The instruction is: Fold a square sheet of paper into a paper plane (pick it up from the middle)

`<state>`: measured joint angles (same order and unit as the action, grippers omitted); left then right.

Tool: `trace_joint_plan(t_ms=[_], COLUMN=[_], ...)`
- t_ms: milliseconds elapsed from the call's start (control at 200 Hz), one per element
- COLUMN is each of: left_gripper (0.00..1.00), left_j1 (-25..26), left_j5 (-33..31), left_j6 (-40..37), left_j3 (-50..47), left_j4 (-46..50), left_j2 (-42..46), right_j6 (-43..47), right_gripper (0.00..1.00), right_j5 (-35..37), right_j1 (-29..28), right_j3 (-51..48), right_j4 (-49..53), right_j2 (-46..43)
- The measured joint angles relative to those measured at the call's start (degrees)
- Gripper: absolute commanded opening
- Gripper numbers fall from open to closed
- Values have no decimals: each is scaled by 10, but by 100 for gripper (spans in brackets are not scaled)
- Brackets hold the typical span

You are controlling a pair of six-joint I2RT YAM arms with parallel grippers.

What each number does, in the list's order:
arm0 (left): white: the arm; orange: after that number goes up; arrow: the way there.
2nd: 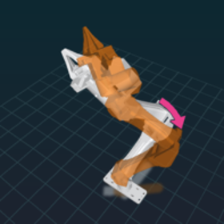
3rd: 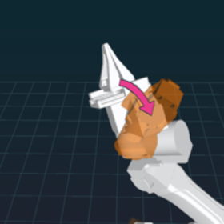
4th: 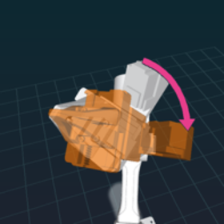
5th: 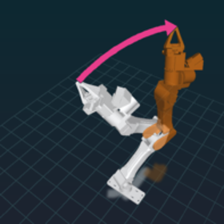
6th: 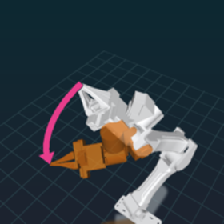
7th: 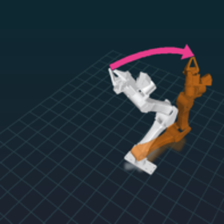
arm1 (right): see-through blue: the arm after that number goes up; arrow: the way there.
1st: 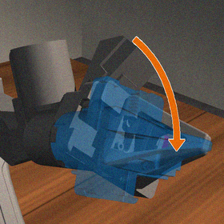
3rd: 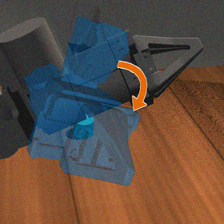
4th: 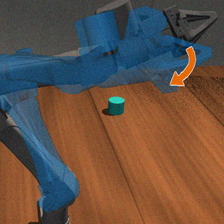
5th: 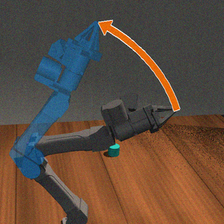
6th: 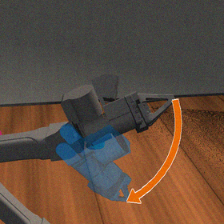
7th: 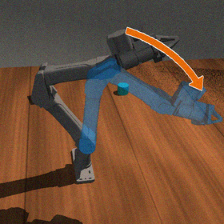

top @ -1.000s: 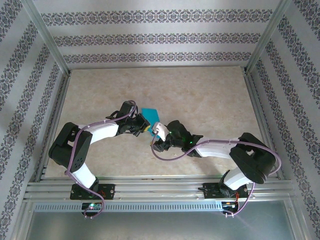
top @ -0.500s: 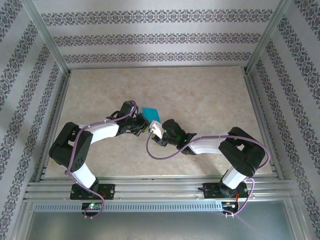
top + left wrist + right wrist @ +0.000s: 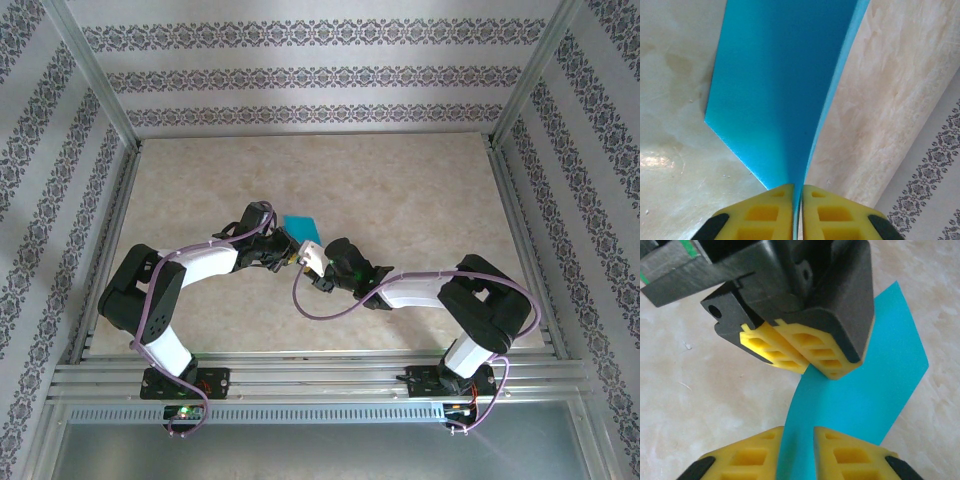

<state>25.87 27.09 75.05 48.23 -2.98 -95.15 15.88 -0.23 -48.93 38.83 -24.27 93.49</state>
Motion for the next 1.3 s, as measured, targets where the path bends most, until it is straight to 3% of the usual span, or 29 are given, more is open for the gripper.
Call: trace_joint_plan(t_ms=[195, 330, 455, 625, 1089, 1299], left_gripper=[44, 49, 49, 41, 21, 20], left_j1=[-10, -45, -64, -63, -25, -18], left_j5=[-14, -50, -74, -54, -32, -38], left_j6=[-21, -64, -118, -179, -281, -308], left_j3=[-2, -5, 16, 57, 153, 173], left_j4=[33, 106, 163, 176, 249, 280], left_j2=[12, 73, 118, 115, -65, -105], right_j6=[-21, -52, -95, -167, -287, -304], right_gripper=[12, 11, 11, 11, 10, 10], right_j5=[-27, -66, -111, -171, -236, -246], right_j1=[0, 1, 1, 0, -15, -15], right_j3=[0, 0, 0, 0, 10, 17], right_j4=[4, 23, 47, 61, 60, 60], right_j2=[-7, -10, -10, -10, 16, 21])
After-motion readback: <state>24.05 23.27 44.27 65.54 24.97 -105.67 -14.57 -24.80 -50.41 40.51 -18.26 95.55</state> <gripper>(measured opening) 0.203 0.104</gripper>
